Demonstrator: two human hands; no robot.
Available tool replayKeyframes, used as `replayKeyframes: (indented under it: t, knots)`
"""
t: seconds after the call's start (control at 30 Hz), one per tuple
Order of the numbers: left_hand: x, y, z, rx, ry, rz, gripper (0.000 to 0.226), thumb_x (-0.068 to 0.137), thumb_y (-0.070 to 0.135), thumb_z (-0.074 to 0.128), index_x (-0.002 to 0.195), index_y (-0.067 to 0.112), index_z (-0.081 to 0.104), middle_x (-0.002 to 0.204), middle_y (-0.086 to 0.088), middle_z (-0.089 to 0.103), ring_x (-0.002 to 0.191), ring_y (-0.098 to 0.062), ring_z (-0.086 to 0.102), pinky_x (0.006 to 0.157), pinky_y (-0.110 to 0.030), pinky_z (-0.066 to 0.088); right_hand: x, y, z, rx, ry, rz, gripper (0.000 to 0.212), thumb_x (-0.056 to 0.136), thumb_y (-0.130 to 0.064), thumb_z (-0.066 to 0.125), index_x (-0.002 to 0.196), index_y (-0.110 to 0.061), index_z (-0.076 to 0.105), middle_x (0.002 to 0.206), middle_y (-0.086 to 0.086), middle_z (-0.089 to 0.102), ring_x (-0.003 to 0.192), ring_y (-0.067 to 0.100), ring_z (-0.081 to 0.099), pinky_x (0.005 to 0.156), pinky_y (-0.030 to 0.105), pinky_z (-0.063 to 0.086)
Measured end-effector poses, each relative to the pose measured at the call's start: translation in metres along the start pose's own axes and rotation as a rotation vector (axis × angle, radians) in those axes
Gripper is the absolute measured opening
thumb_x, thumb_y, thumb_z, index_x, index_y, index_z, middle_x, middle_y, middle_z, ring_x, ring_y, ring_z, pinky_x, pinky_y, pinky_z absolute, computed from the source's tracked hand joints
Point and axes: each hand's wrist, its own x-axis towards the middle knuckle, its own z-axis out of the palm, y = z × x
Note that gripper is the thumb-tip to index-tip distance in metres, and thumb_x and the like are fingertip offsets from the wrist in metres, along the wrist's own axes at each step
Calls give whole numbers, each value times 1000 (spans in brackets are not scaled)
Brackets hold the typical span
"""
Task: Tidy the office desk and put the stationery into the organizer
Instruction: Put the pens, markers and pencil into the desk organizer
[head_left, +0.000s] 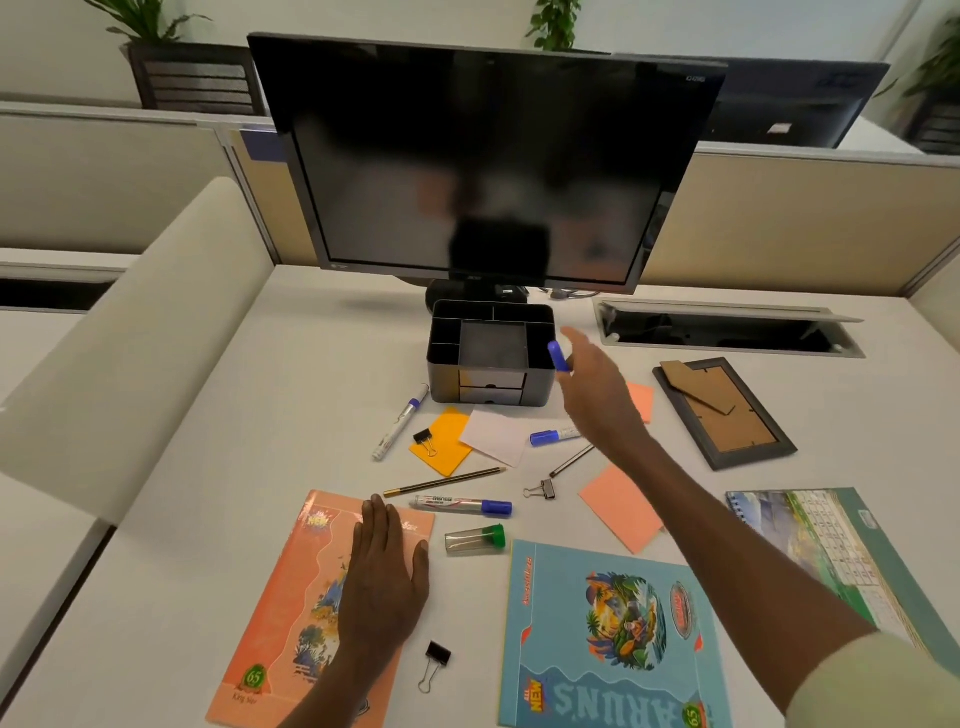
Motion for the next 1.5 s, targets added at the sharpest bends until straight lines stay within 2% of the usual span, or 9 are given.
replayKeyframes:
  t: [0.07, 0.2, 0.4, 0.57, 0.7, 0.87, 1.2, 1.37, 1.5]
  knots:
    - [0, 0, 1, 1, -2, -4, 78, 93, 53, 16, 152, 2, 16, 161, -10, 6, 150, -19, 0, 121, -33, 6, 18, -7, -7, 39, 60, -15, 53, 95, -12, 53, 142, -23, 33, 114, 7, 60, 94, 17, 59, 78, 28, 50]
    - [0, 1, 1, -3, 2, -8, 78, 93, 53, 17, 151, 2, 17, 161, -8, 5, 150, -19, 1, 121, -33, 6, 47, -14, -14, 58, 187, -38, 45, 94, -12, 55, 136, -18, 40, 116, 8, 59, 100, 18, 57, 76, 22, 46]
    - [0, 1, 1, -8, 17, 5, 77, 93, 52, 19, 151, 2, 18, 161, -9, 7, 150, -20, 4, 121, -33, 8, 69, -14, -6, 107, 261, 24, 42, 91, -11, 61, 129, -14, 46, 103, 9, 62, 85, 14, 57, 73, 22, 50]
    - [-1, 0, 0, -19, 27, 5, 75, 93, 50, 23, 150, 1, 20, 160, -9, 10, 150, -21, 8, 123, -30, 5, 69, -3, 15, 0, 186, 45, 37, 90, -23, 63, 123, -18, 47, 101, 6, 67, 86, 20, 65, 71, 31, 58]
    - [-1, 1, -1, -26, 30, -1, 74, 94, 49, 25, 150, 2, 23, 160, -9, 14, 149, -21, 11, 121, -35, 13, 68, 6, 29, -85, 154, 55, 36, 89, -26, 64, 121, -19, 50, 95, 7, 65, 83, 22, 65, 69, 36, 59]
    - [-1, 0, 1, -34, 42, 4, 73, 94, 48, 27, 150, 1, 23, 160, -9, 14, 149, -21, 12, 120, -35, 14, 72, 17, 36, -169, 126, 44, 36, 87, -29, 66, 118, -19, 52, 95, 9, 63, 81, 22, 61, 66, 32, 52]
    - [0, -2, 2, -37, 30, 9, 74, 94, 49, 25, 150, 1, 19, 161, -8, 10, 150, -21, 8, 121, -26, 2, 79, 32, 47, -220, 70, 36, 41, 87, -28, 67, 123, -11, 54, 112, 11, 62, 104, 25, 53, 85, 36, 49]
    - [0, -3, 4, -29, 26, -1, 75, 93, 51, 23, 151, 4, 17, 161, -6, 7, 150, -18, 5, 122, -34, 10, 84, 34, 46, -274, 26, 32, 52, 90, -23, 62, 136, -9, 44, 121, 14, 56, 112, 28, 49, 89, 38, 47]
    - [0, -2, 3, -27, 32, -7, 75, 93, 51, 24, 151, 3, 19, 161, -6, 10, 150, -18, 7, 121, -35, 12, 80, 33, 41, -175, 54, 92, 59, 90, -21, 59, 142, -10, 34, 125, 13, 51, 113, 28, 48, 84, 33, 48]
